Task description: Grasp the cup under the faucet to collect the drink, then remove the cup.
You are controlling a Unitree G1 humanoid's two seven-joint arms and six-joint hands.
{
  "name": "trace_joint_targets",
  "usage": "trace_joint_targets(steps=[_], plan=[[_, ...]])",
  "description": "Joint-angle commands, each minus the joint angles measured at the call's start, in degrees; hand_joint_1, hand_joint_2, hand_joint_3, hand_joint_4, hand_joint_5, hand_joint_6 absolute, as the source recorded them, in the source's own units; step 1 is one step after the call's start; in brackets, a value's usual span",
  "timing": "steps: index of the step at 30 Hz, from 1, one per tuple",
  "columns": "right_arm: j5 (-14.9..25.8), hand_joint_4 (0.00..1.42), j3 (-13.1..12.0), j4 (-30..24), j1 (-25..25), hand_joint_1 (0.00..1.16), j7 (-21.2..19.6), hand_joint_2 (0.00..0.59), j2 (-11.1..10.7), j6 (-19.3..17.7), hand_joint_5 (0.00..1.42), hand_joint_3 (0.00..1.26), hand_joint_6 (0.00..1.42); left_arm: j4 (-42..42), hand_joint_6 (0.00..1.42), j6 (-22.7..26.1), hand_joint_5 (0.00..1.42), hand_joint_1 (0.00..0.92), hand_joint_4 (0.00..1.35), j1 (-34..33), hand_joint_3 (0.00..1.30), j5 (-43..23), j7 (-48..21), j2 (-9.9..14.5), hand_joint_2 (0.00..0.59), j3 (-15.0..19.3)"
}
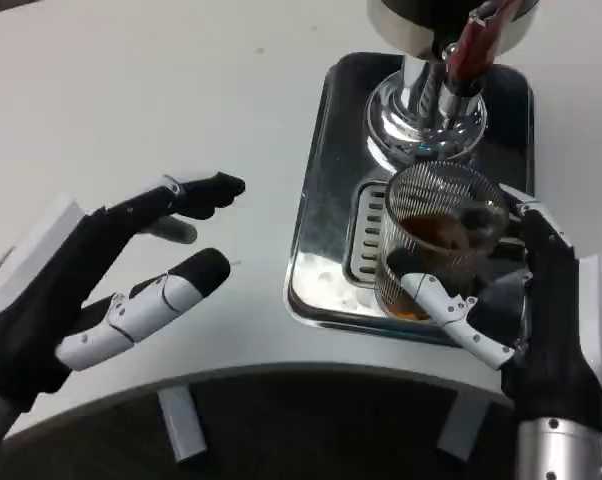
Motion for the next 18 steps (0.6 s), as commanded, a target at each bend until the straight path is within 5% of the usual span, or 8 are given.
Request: trace_joint_targets(steps=[1,18], plan=[[-0.9,0.72,0.0,-2.0,0.9,0.76,-0.1,0.251,0.0,-4.0,0.82,0.65,0.96,0.7,0.30,-1.0,0.20,0.000,0.19,1.9,0.26,2.5,0.4,0.7,0.156,-1.1],[-1.4,0.75,0.2,-6.7,4.9,0.77,2.1,0.256,-0.6,-8.1,0.87,0.69,1.02,-3.7,0.18,1.6,0.04,0.000,0.00,4.5,0.13,13.0,0.6,1.5,0.133,-3.9]])
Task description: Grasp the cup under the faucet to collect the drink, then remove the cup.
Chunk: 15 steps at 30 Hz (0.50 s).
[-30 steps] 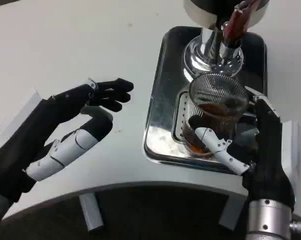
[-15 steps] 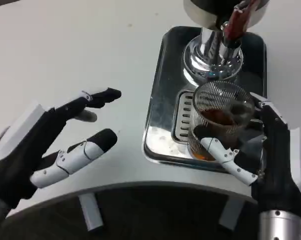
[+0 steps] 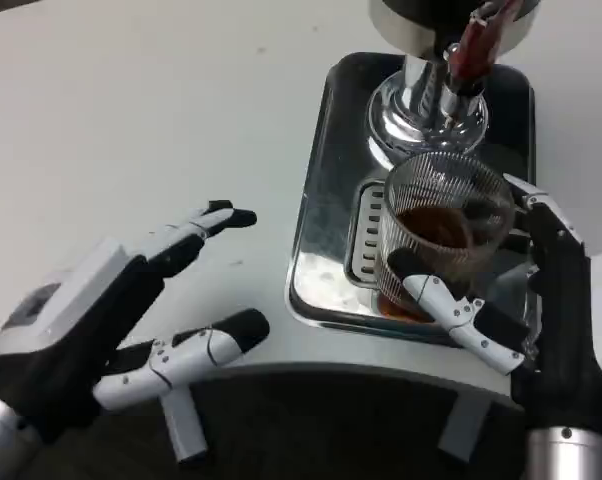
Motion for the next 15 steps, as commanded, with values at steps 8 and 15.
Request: trace_joint_targets(steps=[8,15], plan=[[-0.4,0.76,0.4,-6.6,6.2,0.77,3.1,0.256,-2.4,-6.8,0.89,0.69,1.02,-3.9,0.16,2.4,0.01,0.000,0.00,2.2,0.11,4.7,0.6,0.6,0.127,-0.6],[-0.3,0.77,0.7,-8.5,8.6,0.78,4.8,0.252,-3.0,-8.9,0.89,0.71,1.04,-5.6,0.13,3.1,0.00,0.000,0.00,2.6,0.09,6.4,0.2,0.9,0.120,-1.0]])
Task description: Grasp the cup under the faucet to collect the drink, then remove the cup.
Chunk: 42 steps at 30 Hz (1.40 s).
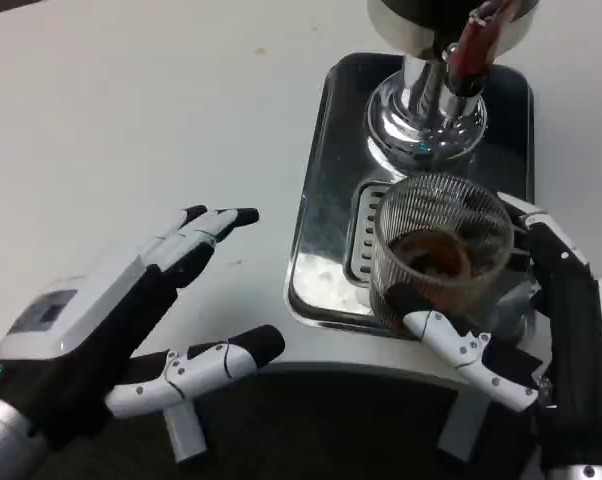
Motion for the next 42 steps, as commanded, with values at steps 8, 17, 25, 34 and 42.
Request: trace_joint_targets(steps=[8,17,25,34,42], plan=[[0.2,0.77,1.1,-6.3,3.2,0.78,3.2,0.246,-0.6,-5.5,0.91,0.71,1.06,-7.3,0.10,3.9,0.00,0.000,0.00,3.6,0.03,4.3,-2.3,1.9,0.115,-1.2],[1.2,0.79,1.1,-7.8,4.1,0.78,6.6,0.246,-0.6,-6.3,0.92,0.72,1.08,-14.2,0.07,6.7,0.00,0.000,0.00,8.1,0.00,5.4,-4.2,2.6,0.106,0.8],[1.4,0.79,1.3,-8.2,4.2,0.78,8.7,0.246,-1.0,-7.4,0.92,0.73,1.08,-18.8,0.05,8.2,0.00,0.000,0.00,12.6,0.00,6.3,-5.7,3.1,0.106,3.9],[1.5,0.80,2.6,-8.6,4.8,0.79,10.3,0.240,-1.5,-8.4,0.92,0.73,1.09,-21.5,0.03,7.3,0.00,0.000,0.00,17.0,0.00,5.6,-6.4,3.0,0.107,7.7],[1.7,0.80,3.4,-9.0,5.7,0.79,11.7,0.245,-2.0,-9.2,0.93,0.73,1.09,-22.6,0.03,4.3,0.00,0.000,0.00,21.1,0.00,4.0,-6.4,2.7,0.107,10.1]])
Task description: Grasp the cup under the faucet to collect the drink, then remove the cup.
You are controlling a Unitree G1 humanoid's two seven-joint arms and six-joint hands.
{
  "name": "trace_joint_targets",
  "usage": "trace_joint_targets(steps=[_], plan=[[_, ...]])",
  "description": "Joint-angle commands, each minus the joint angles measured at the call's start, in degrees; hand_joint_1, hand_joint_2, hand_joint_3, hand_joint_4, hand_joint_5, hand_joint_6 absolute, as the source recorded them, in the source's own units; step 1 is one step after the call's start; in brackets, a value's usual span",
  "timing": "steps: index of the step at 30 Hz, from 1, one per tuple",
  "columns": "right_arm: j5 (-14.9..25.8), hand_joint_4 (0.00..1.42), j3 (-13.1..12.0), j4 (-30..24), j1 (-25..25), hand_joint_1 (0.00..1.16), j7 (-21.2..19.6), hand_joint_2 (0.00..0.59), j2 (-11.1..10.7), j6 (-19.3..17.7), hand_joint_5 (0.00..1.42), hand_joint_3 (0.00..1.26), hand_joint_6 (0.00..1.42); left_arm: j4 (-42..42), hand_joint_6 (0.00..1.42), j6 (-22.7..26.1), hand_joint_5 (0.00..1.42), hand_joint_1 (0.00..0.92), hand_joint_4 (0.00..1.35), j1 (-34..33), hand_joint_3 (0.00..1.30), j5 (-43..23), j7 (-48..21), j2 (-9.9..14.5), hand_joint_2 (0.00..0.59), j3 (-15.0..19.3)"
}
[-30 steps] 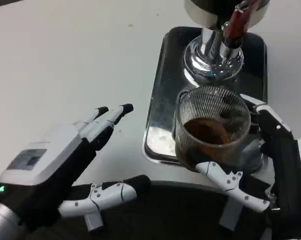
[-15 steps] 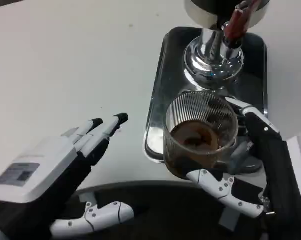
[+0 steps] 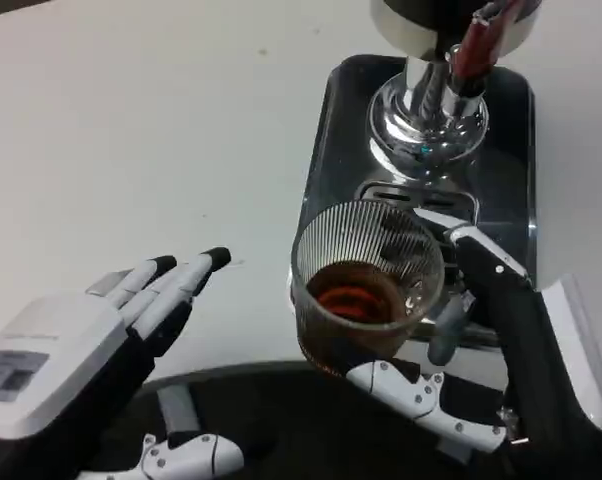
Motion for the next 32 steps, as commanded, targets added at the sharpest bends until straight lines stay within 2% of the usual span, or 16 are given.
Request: trace_joint_targets(steps=[1,8,18,32], plan=[[0.6,0.80,1.0,-2.6,0.8,0.79,0.4,0.245,-0.1,-3.5,0.93,0.73,1.09,-1.4,0.03,-2.4,0.00,0.000,0.00,3.3,0.00,-1.1,-0.7,0.1,0.107,1.5],[0.6,0.80,1.9,-2.8,1.3,0.79,1.1,0.242,-0.5,-3.7,0.93,0.73,1.09,-1.9,0.03,-4.1,0.00,0.000,0.00,5.4,0.00,-2.1,-0.7,-0.2,0.111,3.2],[1.0,0.80,2.0,-2.7,1.5,0.79,1.8,0.244,-1.3,-4.0,0.93,0.74,1.09,-1.9,0.03,-5.4,0.00,0.000,0.00,6.9,0.00,-3.2,-0.7,-0.3,0.112,5.3],[1.2,0.80,1.9,-3.5,2.7,0.79,2.2,0.246,-1.7,-4.3,0.93,0.75,1.11,-1.3,0.03,-5.8,0.00,0.000,0.00,6.7,0.00,-3.5,-0.9,-0.1,0.112,5.4]])
